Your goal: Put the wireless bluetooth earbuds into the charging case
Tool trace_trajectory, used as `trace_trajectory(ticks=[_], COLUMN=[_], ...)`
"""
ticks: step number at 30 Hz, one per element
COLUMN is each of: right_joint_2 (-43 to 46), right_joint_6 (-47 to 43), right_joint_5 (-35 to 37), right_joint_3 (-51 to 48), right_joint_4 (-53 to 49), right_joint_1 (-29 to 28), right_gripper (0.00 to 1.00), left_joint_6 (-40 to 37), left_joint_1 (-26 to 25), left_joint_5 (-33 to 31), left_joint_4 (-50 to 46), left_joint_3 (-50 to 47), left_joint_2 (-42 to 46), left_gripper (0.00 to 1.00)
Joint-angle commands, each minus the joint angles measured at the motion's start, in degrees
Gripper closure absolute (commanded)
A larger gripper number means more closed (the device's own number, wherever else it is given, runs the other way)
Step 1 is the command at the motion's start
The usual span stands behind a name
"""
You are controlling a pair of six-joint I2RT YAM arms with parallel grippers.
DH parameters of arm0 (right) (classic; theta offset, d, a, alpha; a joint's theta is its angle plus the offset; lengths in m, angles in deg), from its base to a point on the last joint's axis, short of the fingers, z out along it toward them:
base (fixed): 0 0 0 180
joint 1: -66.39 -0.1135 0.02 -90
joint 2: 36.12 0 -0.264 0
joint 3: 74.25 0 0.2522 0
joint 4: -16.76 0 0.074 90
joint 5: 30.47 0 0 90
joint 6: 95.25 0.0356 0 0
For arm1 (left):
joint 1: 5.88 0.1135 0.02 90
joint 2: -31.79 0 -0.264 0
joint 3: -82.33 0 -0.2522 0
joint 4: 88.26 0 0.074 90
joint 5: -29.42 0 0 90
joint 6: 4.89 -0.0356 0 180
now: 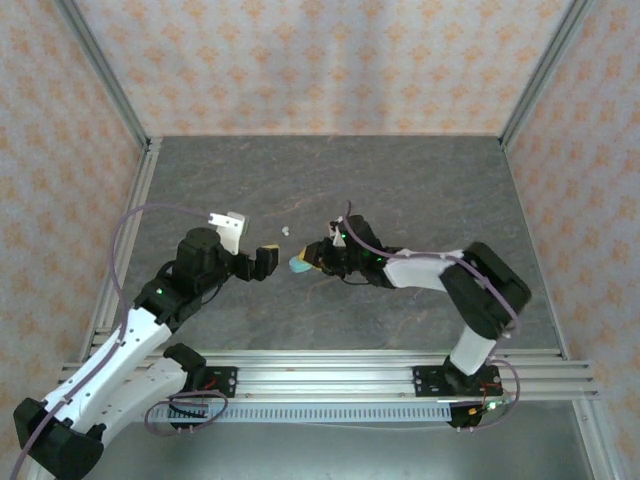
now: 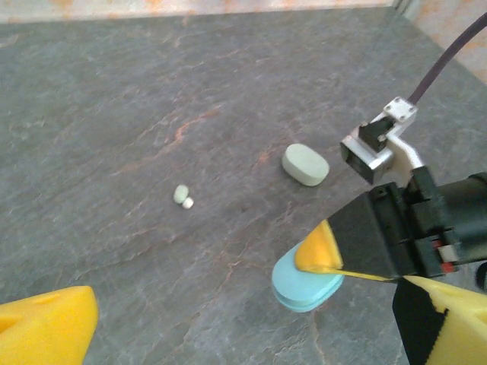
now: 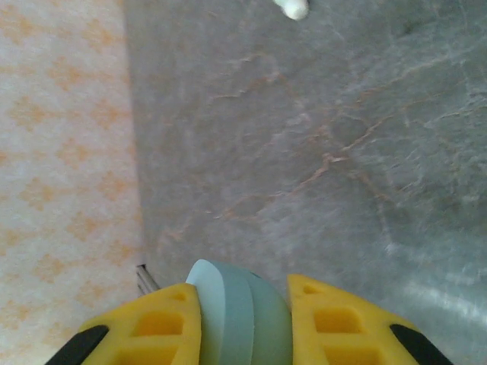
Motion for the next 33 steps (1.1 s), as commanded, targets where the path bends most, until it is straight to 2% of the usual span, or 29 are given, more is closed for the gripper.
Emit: trace_trajectory(ticks=[1, 7, 11, 13, 16, 22, 27, 33], right_joint_2=[-5.2, -14.1, -16.8, -16.9, -15.9, -11.2, -6.3, 0.4], right_joint_6=[-1.8, -3.3, -3.9, -4.6, -5.9, -9.3, -11.9, -20.0], right_joint_5=[-3.0, -3.0, -3.2, -3.2, -2.4, 1.3, 4.1, 10.2], right_joint_3=[4.3, 7.7, 9.0, 9.3, 9.2, 8.2, 8.2, 13.3], right_joint_4=[10.1, 12.5, 11.5, 10.2, 7.1, -0.4, -7.8, -26.6], right_joint_1=[1.3, 5.3, 7.1, 7.2, 7.1, 7.2, 7.1, 7.1], right_gripper=[0.87, 0.86, 0.79, 0.73, 0.60, 0.41, 0.40, 0.40], left_joint_6=[1.6, 0.5, 0.4, 0.3, 0.2, 0.2, 0.1, 0.4], left_joint_1=[0.9, 2.2, 2.8, 3.0, 3.1, 3.4, 3.5, 3.7], left_joint_5=[-1.9, -1.7, -1.6, -1.4, -1.4, -1.2, -0.6, 0.0], left_joint_4=[0.7, 2.2, 3.0, 3.3, 3.6, 4.3, 4.3, 4.3], left_joint_3=[-1.7, -2.9, -3.2, -3.2, -3.1, -3.1, -2.9, -2.3], left_joint_2=[-0.5, -1.9, -3.0, -3.5, -4.0, -4.8, -5.3, -6.6], left_gripper=[0.00, 0.00, 0.00, 0.00, 0.00, 0.00, 0.00, 0.00])
